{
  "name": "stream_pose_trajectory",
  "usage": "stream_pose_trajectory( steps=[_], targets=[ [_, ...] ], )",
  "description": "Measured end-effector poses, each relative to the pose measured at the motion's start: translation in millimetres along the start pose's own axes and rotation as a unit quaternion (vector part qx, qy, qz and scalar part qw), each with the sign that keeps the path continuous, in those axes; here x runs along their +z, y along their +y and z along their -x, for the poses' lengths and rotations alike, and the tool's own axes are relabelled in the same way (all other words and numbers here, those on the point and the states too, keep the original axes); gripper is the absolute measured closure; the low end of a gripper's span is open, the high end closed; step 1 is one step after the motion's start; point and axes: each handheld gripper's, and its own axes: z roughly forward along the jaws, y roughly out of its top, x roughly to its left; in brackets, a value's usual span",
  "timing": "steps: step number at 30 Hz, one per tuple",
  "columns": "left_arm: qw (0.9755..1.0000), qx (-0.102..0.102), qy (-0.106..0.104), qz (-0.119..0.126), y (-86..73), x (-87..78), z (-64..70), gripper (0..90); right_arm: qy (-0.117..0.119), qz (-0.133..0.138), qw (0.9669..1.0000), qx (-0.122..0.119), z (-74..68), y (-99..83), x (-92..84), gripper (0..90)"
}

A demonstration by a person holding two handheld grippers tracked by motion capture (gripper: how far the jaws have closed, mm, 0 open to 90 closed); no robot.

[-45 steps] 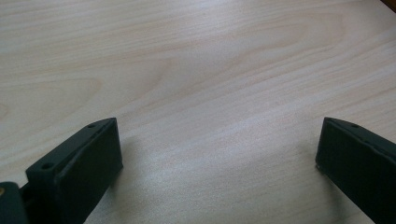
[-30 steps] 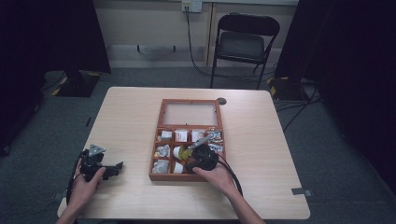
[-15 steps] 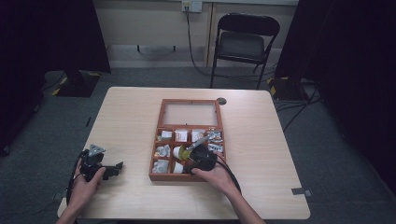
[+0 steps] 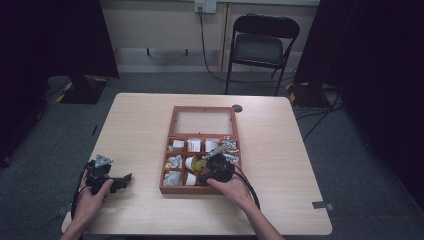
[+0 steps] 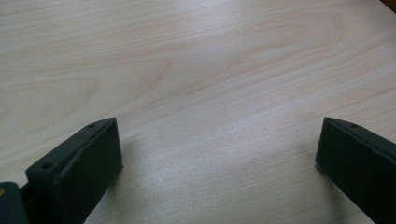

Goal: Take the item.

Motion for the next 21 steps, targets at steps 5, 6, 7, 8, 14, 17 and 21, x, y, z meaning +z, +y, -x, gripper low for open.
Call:
stream_pose_trajectory(
  steps=[5, 6, 7, 8, 14, 17, 21],
  targets=[
    [1.0, 0.0, 0.0, 0.0, 0.0, 0.0, 0.0, 0.0, 0.006, 0.016, 0.9998, 0.006, 1.5, 0.4, -3.6, 55.3],
    [1.0, 0.0, 0.0, 0.0, 0.0, 0.0, 0.0, 0.0, 0.004, 0.017, 0.9998, 0.004, 1.7, 0.5, -4.3, 55.2],
    [1.0, 0.0, 0.0, 0.0, 0.0, 0.0, 0.0, 0.0, 0.005, 0.018, 0.9998, 0.004, 1.9, 0.6, -4.9, 55.3],
    [1.0, 0.0, 0.0, 0.0, 0.0, 0.0, 0.0, 0.0, 0.006, 0.019, 0.9998, 0.006, 1.7, 0.6, -5.4, 55.3],
    [1.0, 0.0, 0.0, 0.0, 0.0, 0.0, 0.0, 0.0, 0.006, 0.033, 0.9994, 0.005, 1.5, 1.3, -9.1, 55.3],
    [1.0, 0.0, 0.0, 0.0, 0.0, 0.0, 0.0, 0.0, 0.011, 0.039, 0.9992, 0.001, 1.7, 1.4, -11.5, 55.3],
    [1.0, 0.0, 0.0, 0.0, 0.0, 0.1, 0.0, 0.0, 0.015, 0.046, 0.9988, 0.002, 2.6, 1.8, -14.2, 55.2]
  ],
)
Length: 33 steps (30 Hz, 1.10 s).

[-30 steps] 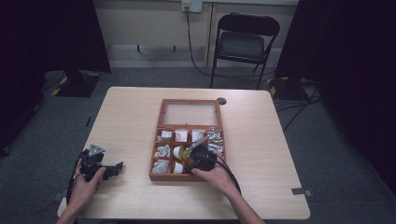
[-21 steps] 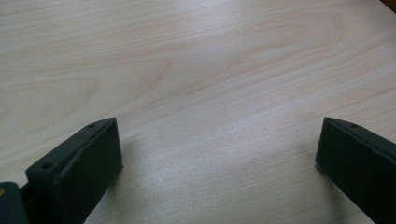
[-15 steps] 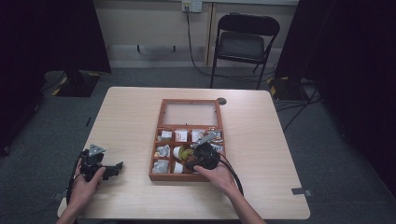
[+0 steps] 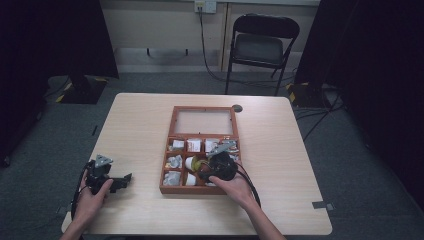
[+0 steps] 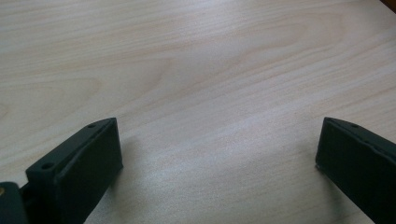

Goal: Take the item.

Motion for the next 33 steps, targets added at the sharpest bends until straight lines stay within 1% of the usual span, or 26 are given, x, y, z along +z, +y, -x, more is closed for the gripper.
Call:
stream_pose_trajectory(
  steps=[5, 9, 11, 12, 14, 17, 21, 33],
  targets=[
    [1.0, 0.0, 0.0, 0.0, 0.0, -0.1, 0.0, 0.0, 0.001, 0.007, 1.0, 0.002, 0.9, 0.4, -3.4, 55.2],
    [1.0, 0.0, 0.0, 0.0, 0.0, -0.1, 0.0, 0.0, 0.001, 0.024, 0.9997, 0.0, 1.3, 1.1, -8.3, 55.3],
    [1.0, 0.0, 0.0, 0.0, 0.0, 0.0, 0.0, 0.0, 0.002, 0.025, 0.9997, -0.001, 1.6, 1.6, -9.3, 55.3],
    [1.0, 0.0, 0.0, 0.0, 0.0, -0.1, 0.0, 0.0, 0.001, 0.034, 0.9994, 0.001, 1.8, 3.0, -12.6, 55.2],
    [1.0, 0.0, 0.0, 0.0, 0.0, 0.0, 0.1, 0.0, 0.005, 0.036, 0.9993, 0.001, 1.9, 3.6, -14.1, 55.2],
    [1.0, 0.0, 0.0, 0.0, 0.0, -0.1, 0.0, 0.0, 0.003, 0.039, 0.9992, 0.002, 2.1, 3.5, -15.5, 55.2],
    [1.0, 0.0, 0.001, 0.0, 0.0, -0.2, 0.0, 0.0, 0.002, 0.049, 0.9988, 0.004, 2.8, 4.1, -19.7, 55.2],
    [1.0, 0.0, 0.001, -0.001, 0.0, -0.2, 0.0, 0.0, 0.001, 0.065, 0.9979, 0.0, 1.5, 6.8, -29.0, 55.2]
  ],
)
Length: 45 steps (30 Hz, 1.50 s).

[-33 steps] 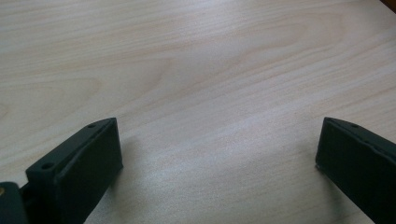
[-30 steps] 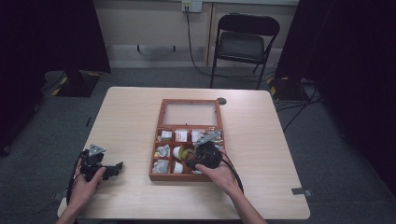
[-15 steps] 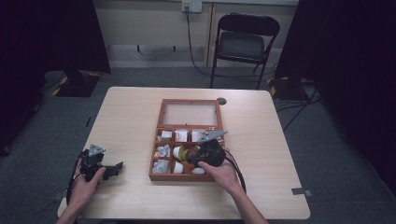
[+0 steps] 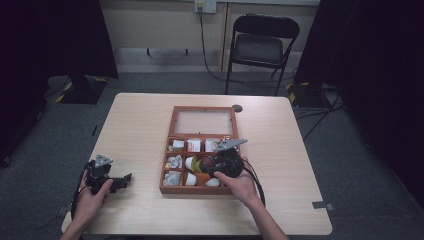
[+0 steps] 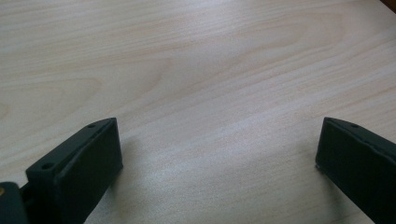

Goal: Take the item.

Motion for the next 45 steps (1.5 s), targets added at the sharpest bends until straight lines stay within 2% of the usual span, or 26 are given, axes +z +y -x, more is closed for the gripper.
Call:
stream_pose_trajectory(
  steps=[29, 36, 45],
  targets=[
    [1.0, 0.001, -0.001, -0.001, 0.0, -0.1, -0.2, 0.0, -0.01, 0.051, 0.9987, 0.004, 10.4, 9.4, -37.1, 55.3],
    [1.0, 0.002, -0.001, -0.001, 0.0, -0.1, -0.2, 0.0, -0.006, 0.062, 0.998, 0.012, 13.7, 10.3, -43.5, 55.3],
    [1.0, 0.001, -0.001, -0.001, 0.0, -0.1, -0.1, 0.0, -0.02, 0.075, 0.9969, 0.015, 20.0, 11.1, -56.1, 55.3]
  ],
)
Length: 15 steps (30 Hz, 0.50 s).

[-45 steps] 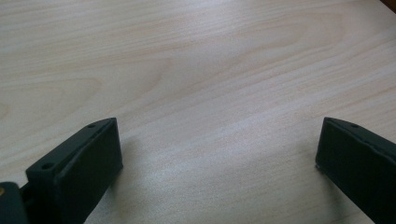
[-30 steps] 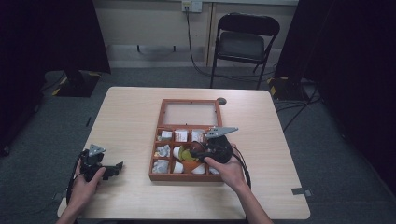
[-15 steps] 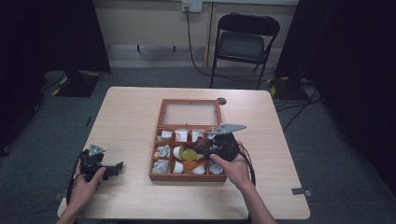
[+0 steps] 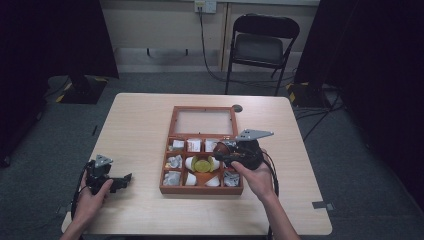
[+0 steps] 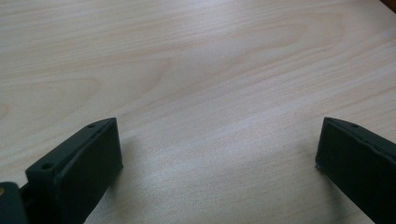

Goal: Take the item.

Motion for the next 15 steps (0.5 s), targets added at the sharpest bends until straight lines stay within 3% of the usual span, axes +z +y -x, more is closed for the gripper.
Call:
stream_pose_trajectory(
  steps=[15],
  targets=[
    [1.0, 0.0, 0.0, 0.0, 0.0, 0.0, 0.0, 0.0, -0.019, 0.014, 0.9996, 0.015, 15.6, 0.3, -18.1, 55.3]
  ],
)
